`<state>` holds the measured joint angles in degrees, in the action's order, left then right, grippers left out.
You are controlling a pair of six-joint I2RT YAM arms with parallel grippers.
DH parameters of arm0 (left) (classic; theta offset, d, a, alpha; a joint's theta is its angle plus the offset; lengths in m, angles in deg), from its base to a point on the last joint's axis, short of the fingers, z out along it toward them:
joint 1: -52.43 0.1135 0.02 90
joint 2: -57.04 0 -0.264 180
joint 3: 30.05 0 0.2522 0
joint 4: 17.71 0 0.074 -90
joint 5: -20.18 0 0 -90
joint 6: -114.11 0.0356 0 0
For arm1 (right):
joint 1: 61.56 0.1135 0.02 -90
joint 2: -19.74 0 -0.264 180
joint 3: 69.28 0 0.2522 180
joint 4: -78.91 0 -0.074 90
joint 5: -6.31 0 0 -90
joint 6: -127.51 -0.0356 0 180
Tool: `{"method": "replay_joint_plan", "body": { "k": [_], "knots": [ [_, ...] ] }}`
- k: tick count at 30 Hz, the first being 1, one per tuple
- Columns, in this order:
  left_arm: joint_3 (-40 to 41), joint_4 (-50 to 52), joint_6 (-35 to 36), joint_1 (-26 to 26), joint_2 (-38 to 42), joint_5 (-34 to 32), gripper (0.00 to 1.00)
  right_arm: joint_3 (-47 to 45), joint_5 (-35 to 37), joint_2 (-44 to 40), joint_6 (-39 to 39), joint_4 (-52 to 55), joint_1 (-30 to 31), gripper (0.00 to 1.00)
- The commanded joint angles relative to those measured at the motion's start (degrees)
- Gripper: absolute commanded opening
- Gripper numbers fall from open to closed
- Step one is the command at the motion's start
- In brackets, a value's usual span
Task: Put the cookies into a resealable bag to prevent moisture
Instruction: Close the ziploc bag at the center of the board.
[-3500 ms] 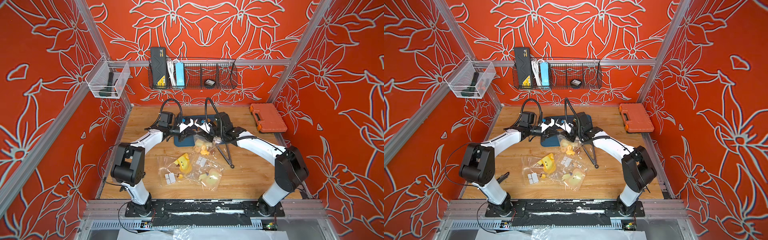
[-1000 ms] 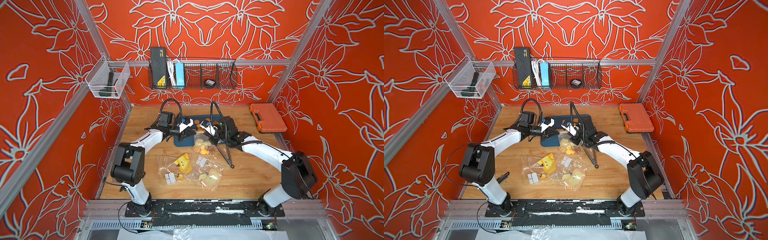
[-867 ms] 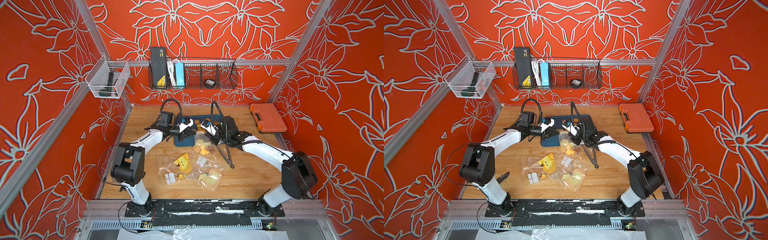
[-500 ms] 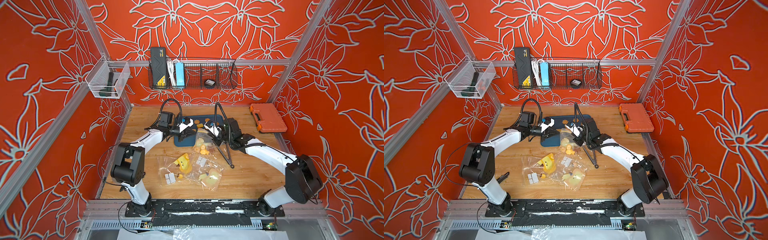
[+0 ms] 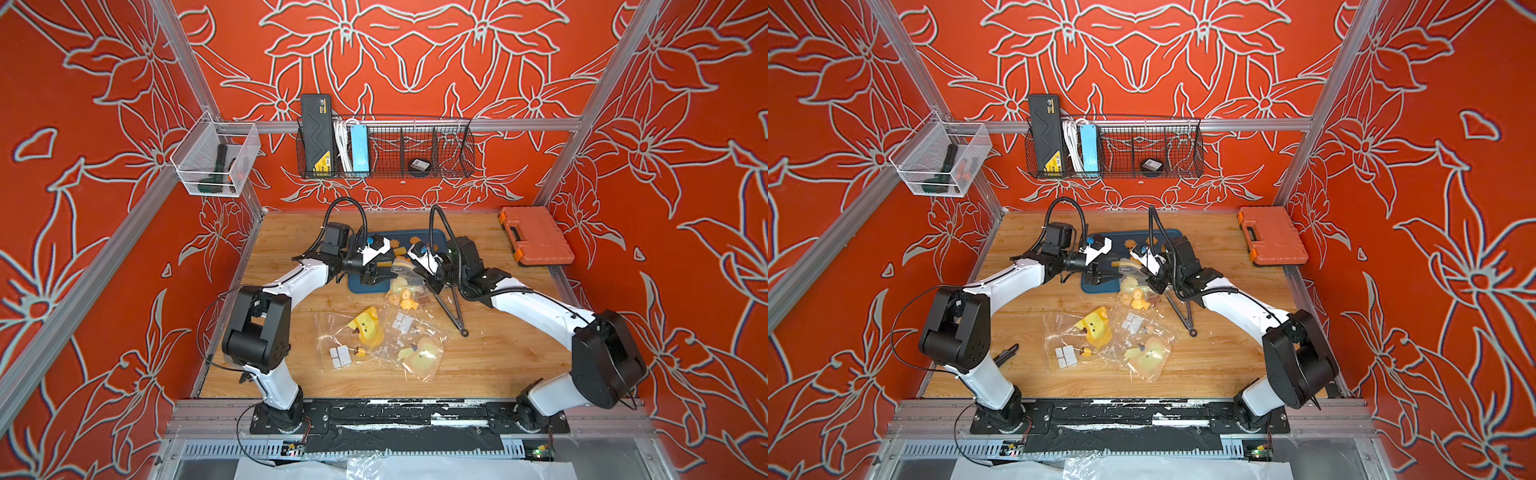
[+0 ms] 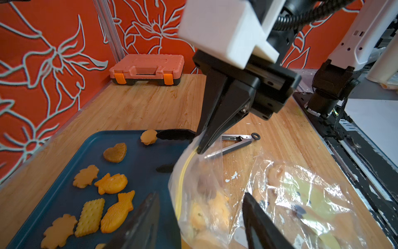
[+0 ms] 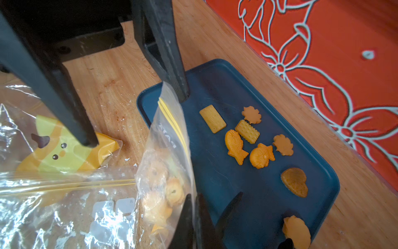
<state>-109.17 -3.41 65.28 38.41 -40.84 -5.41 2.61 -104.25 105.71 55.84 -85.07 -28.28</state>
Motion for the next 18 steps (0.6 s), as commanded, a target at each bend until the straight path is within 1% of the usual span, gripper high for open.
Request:
{"method": "replay_joint_plan", "body": {
  "k": [1,3,4,5,6,8,9,11,12,13,16,17,18],
  "knots": [
    [1.69,-5.88,-3.85,-1.07,0.14,0.78,0.57,1.97,-2.19,0.23,0.34,1.55,-0.32,0.06],
    [1.84,-6.88,-4.56,-1.74,-0.07,0.14,0.47,2.1,-2.62,0.19,0.44,1.87,-0.32,0.06],
    [1.62,-6.26,-4.08,-2.09,-0.26,-0.22,0.36,2.08,-2.65,0.22,0.32,1.78,-0.32,0.07],
    [1.41,-5.64,-3.56,-2.23,-0.45,-0.29,0.2,1.99,-2.56,0.13,0.2,1.62,-0.29,0.08],
    [1.09,-4.73,-2.94,-2.33,-0.68,-0.41,0.02,1.9,-2.35,0.01,0.08,1.37,-0.32,0.11],
    [0.53,-3.37,-2.08,-2.3,-0.9,-0.65,0.0,1.4,-1.21,-0.26,-0.36,0.55,-0.31,0.22],
    [0.42,-2.77,-1.65,-2.33,-0.82,-0.97,0.0,1.06,-0.28,-0.36,-0.57,0.15,-0.32,0.25],
    [0.57,-2.4,-1.36,-2.33,-0.73,-1.17,0.0,0.72,1.54,-0.45,-0.32,0.36,-0.27,0.25],
    [0.42,-2.22,-1.18,-2.33,-0.8,-1.17,0.0,0.6,2.25,-0.54,-0.15,0.54,-0.39,0.23],
    [0.35,-1.99,-1.02,-2.32,-0.82,-1.29,0.0,0.58,2.51,-0.6,-0.04,1.02,-0.41,0.0],
    [0.25,-1.42,-0.49,-2.33,-0.64,-1.39,0.0,0.81,2.2,-0.69,-0.22,2.17,-0.5,0.0],
    [0.24,-1.33,-0.39,-2.33,-0.6,-1.54,0.0,0.43,2.51,-0.85,-0.61,1.46,-0.54,0.04],
    [0.24,-1.17,-0.3,-2.25,-0.55,-1.55,0.0,-0.42,2.83,-1.25,-0.95,0.14,-0.58,0.19]
  ]
}}
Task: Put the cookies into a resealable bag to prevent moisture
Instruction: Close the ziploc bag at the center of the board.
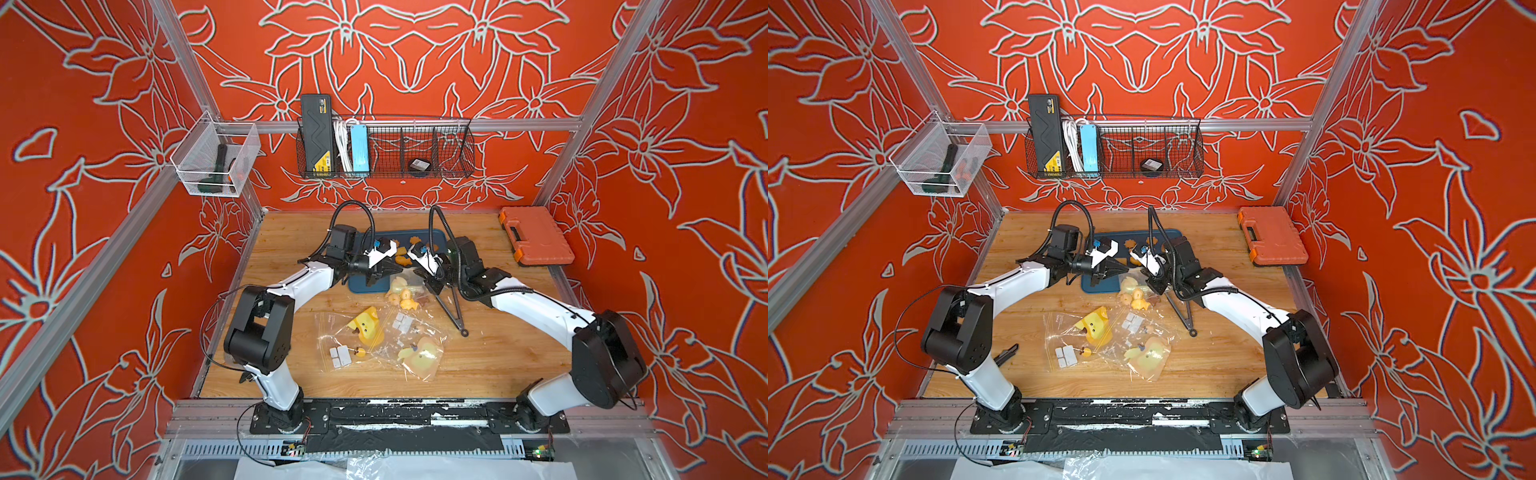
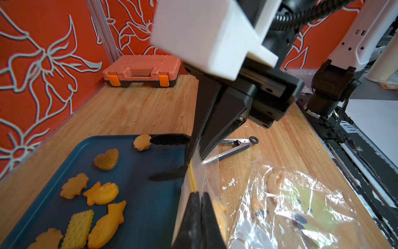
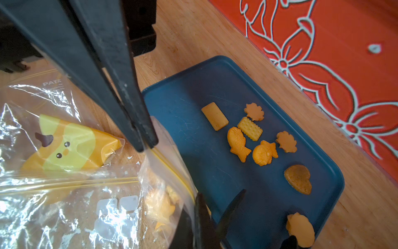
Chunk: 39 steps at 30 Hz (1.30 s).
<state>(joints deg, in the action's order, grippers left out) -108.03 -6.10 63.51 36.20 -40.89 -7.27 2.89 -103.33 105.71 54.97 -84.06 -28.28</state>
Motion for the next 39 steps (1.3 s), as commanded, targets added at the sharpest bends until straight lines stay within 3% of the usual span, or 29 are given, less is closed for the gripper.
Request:
{"method": "replay_joint_plan", "body": {
  "k": [1,2,4,6,9,10,11,13,15,16,18,20,21,22,23,25,27,29,30,31,32,35,36,37,38,39],
  "knots": [
    [-0.9,1.54,1.55,-0.03,-0.42,0.28,0.0,-1.54,2.34,-1.7,-0.27,-2.17,-0.55,0.31],
    [-0.9,1.54,1.56,0.06,-0.34,0.3,0.0,-2.04,2.89,-1.92,-0.32,-2.55,-0.58,0.33],
    [-0.89,1.62,1.56,0.14,-0.25,0.22,0.0,-1.82,3.04,-2.29,0.14,-0.82,-0.66,0.0],
    [-0.81,1.63,1.56,0.3,-0.09,0.04,0.0,-1.44,2.68,-2.51,0.1,0.49,-0.75,0.0],
    [-0.81,1.58,1.47,0.62,0.04,-0.14,0.0,-3.24,4.55,-3.56,-0.63,-2.08,-0.82,0.24],
    [-0.75,1.55,1.47,0.82,0.16,-0.22,0.0,-3.72,5.27,-3.82,-0.79,-2.23,-0.76,0.09],
    [-0.72,1.54,1.47,0.91,0.19,-0.23,0.0,-3.67,5.56,-4.0,-0.71,-1.57,-0.79,0.0],
    [-0.68,1.54,1.38,1.19,0.33,-0.23,0.0,-3.35,5.51,-3.99,-0.59,-0.36,-0.84,0.0],
    [-0.72,1.45,1.33,1.37,0.41,-0.23,0.0,-4.16,6.36,-4.5,-0.88,-1.6,-0.85,0.27],
    [-0.7,1.45,1.3,1.46,0.52,-0.21,0.0,-4.97,6.87,-4.88,-1.17,-2.79,-0.85,0.3],
    [-0.67,1.45,1.34,1.64,0.63,-0.23,0.0,-4.88,7.29,-5.12,-1.06,-1.83,-0.92,0.0],
    [-0.64,1.45,1.3,1.88,0.64,-0.22,0.0,-4.36,6.7,-5.07,-0.83,-0.33,-0.89,0.0],
    [-0.69,1.45,1.3,1.98,0.62,-0.22,0.0,-4.64,7.17,-5.1,-1.17,-0.76,-0.97,0.1],
    [-0.71,1.45,1.3,2.07,0.72,-0.23,0.0,-5.31,7.71,-5.46,-1.34,-1.79,-0.98,0.26],
    [-0.67,1.45,1.3,2.12,0.72,-0.16,0.0,-6.02,8.27,-5.73,-1.57,-2.7,-0.9,0.31],
    [-0.64,1.45,1.3,2.36,0.79,-0.14,0.0,-6.43,8.55,-6.21,-1.7,-2.26,-1.02,0.0],
    [-0.64,1.45,1.3,2.43,0.86,-0.14,0.0,-6.28,8.34,-6.25,-1.54,-1.31,-1.04,0.0],
    [-0.64,1.45,1.3,2.6,0.87,-0.14,0.0,-7.23,9.6,-6.67,-2.07,-2.66,-1.02,0.24],
    [-0.64,1.53,1.3,2.65,0.89,-0.14,0.0,-8.16,10.64,-7.17,-2.34,-3.88,-1.01,0.31],
    [-0.64,1.48,1.3,2.69,0.95,-0.12,0.0,-8.83,11.44,-7.6,-2.65,-4.7,-1.02,0.27],
    [-0.64,1.45,1.3,2.78,0.94,-0.11,0.0,-9.1,11.57,-8.04,-2.58,-4.48,-1.11,0.0],
    [-0.64,1.36,1.21,2.87,0.98,-0.04,0.0,-8.88,10.83,-8.54,-2.75,-3.29,-1.18,0.0],
    [-0.64,1.37,1.21,2.87,0.99,0.01,0.0,-9.17,11.27,-8.66,-3.11,-3.96,-1.16,0.05],
    [-0.64,1.45,1.21,2.87,0.99,-0.11,0.0,-9.69,11.71,-8.71,-3.33,-4.7,-1.12,0.19],
    [-0.59,1.45,1.21,2.87,1.05,-0.14,0.0,-10.44,12.47,-9.02,-3.49,-5.72,-1.1,0.25],
    [-0.55,1.45,1.29,2.91,1.13,-0.14,0.0,-11.01,13.05,-9.37,-3.57,-6.09,-1.14,0.14]
  ]
}}
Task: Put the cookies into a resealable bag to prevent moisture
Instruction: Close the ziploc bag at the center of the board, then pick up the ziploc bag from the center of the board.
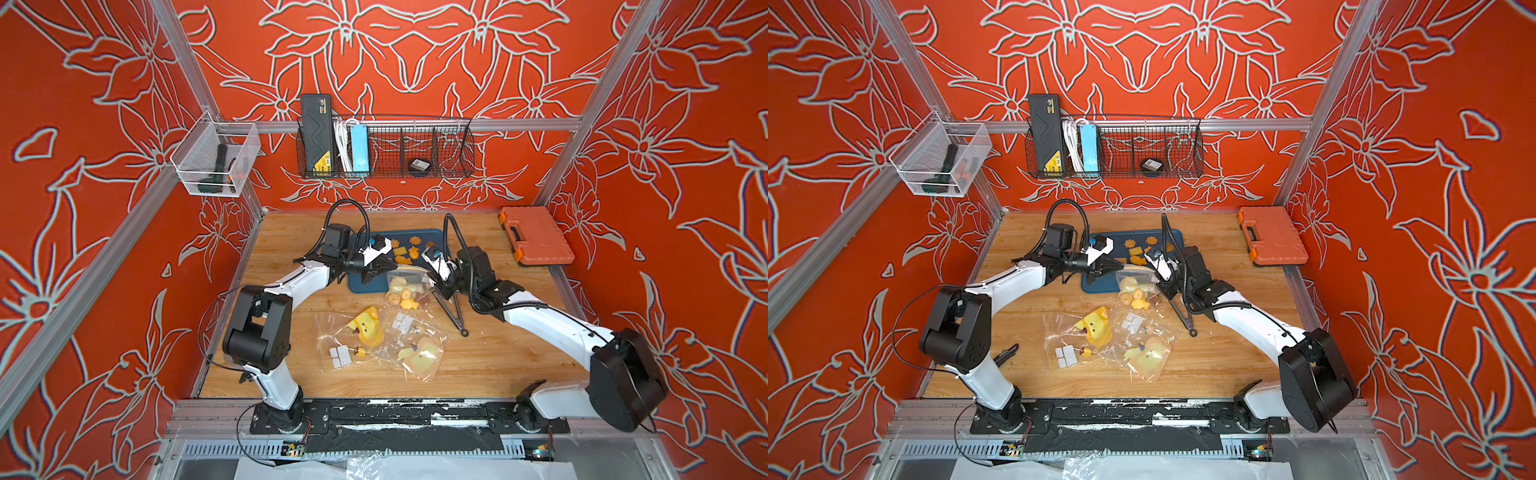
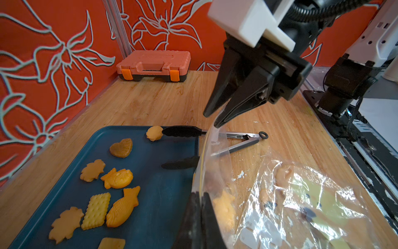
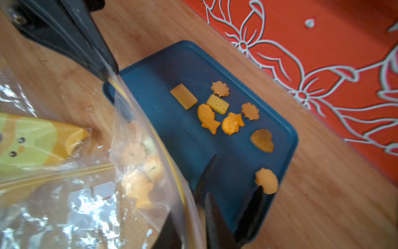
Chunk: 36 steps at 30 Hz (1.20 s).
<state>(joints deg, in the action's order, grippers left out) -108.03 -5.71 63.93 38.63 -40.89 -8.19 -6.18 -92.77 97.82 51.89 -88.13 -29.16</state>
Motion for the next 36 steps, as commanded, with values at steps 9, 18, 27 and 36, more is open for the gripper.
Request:
{"method": "replay_joint_plan", "body": {
  "k": [9,18,27,36],
  "knots": [
    [-0.46,0.79,0.71,0.63,1.25,1.04,0.0,-3.55,3.6,-5.15,-0.49,-2.41,-0.32,0.47],
    [-0.59,0.53,0.45,0.71,1.32,1.81,0.0,5.89,-10.07,0.58,2.98,7.63,-0.32,0.58],
    [-0.72,0.7,0.27,0.71,1.07,1.83,0.0,14.72,-14.59,8.72,6.13,13.28,-0.15,0.52],
    [-0.17,-2.1,-3.55,0.86,2.52,1.17,0.27,17.35,-14.45,10.89,5.25,13.54,0.35,0.02]
  ]
}}
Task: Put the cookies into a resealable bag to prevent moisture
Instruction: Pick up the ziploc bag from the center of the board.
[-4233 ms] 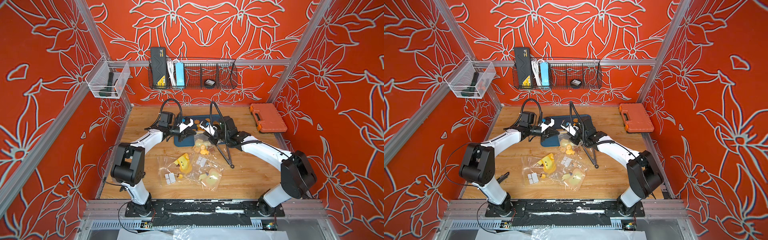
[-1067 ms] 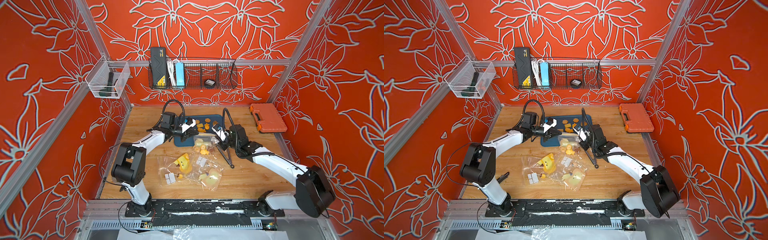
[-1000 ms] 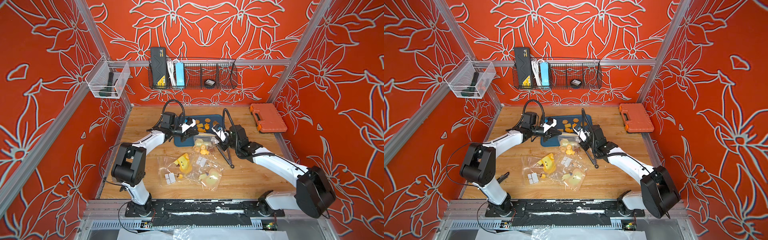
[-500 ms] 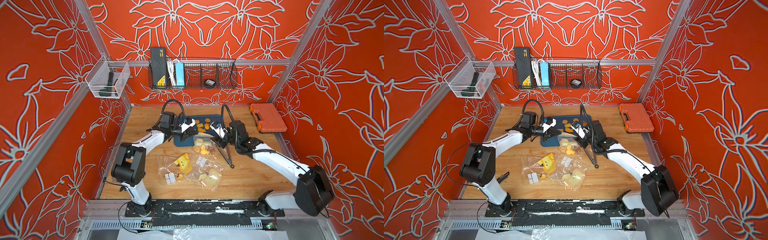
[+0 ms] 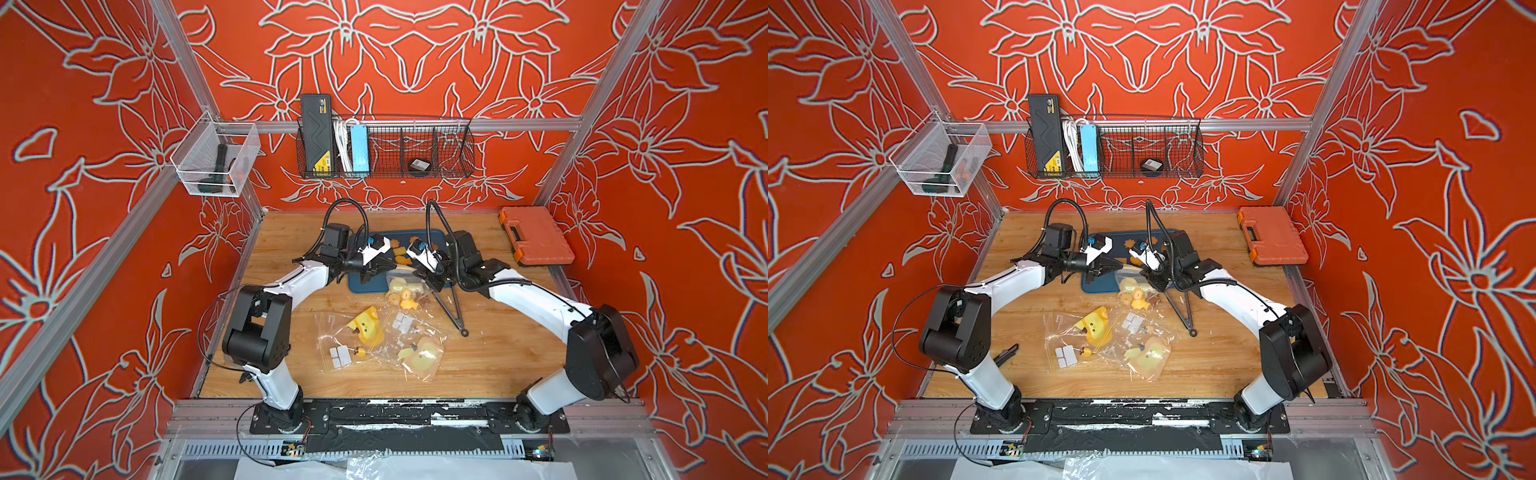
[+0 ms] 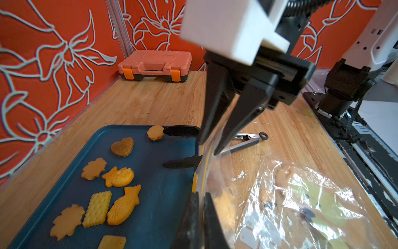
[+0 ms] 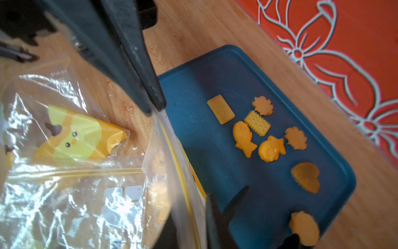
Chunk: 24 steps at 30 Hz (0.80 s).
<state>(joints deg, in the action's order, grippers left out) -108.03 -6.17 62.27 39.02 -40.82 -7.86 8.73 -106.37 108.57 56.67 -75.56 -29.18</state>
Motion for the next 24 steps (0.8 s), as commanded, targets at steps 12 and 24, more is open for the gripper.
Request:
{"method": "replay_joint_plan", "body": {
  "k": [12,24],
  "knots": [
    [6.21,-19.42,-37.81,2.29,16.85,-37.74,1.0,12.42,13.9,-9.7,-16.29,14.07,0.37,0.0],
    [5.69,7.07,-59.98,4.44,26.41,-55.88,1.0,19.14,40.12,-16.01,-23.2,34.16,-10.12,0.0]
  ]
}}
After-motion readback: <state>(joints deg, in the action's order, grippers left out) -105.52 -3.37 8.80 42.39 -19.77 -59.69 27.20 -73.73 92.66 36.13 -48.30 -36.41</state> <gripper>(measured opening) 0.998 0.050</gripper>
